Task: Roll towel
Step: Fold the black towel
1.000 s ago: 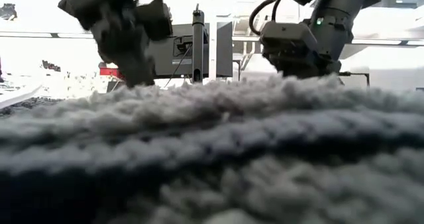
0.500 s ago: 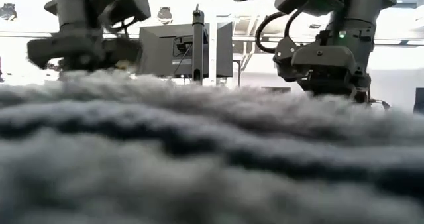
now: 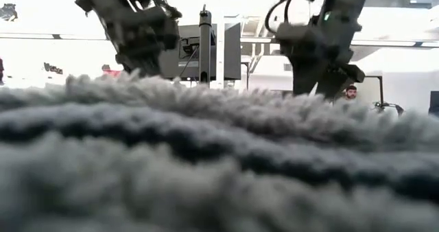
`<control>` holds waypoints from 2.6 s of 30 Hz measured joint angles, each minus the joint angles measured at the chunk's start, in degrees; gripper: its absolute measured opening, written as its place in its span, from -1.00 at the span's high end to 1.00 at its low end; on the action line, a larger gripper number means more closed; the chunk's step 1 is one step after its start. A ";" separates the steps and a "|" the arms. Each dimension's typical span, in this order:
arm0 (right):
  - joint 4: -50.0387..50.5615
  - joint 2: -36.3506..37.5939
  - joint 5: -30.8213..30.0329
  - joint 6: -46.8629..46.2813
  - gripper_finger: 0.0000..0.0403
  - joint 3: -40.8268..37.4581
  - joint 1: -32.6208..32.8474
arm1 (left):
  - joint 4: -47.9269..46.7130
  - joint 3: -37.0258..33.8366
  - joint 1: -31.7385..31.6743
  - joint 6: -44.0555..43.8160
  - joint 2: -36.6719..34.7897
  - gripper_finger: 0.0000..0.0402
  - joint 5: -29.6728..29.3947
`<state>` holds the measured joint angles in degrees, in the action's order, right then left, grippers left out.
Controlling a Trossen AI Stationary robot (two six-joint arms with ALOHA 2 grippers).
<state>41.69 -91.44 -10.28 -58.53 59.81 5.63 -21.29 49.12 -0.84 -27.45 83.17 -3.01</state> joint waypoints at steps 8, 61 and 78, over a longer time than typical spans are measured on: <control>-2.69 -5.47 3.35 7.92 -0.10 -3.13 -12.69 | -1.68 -0.30 -7.24 2.19 10.79 0.55 0.86; -21.03 12.41 10.14 30.95 -0.10 0.57 -7.78 | 3.01 2.35 -6.09 1.13 -20.64 0.54 -0.28; -8.21 3.06 -17.06 26.69 -0.15 12.75 30.56 | -28.44 17.77 28.45 6.79 -11.84 0.02 -8.92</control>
<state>33.48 -88.38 -27.34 -31.84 72.57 36.19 -49.72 66.89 27.61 -20.66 71.33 -11.93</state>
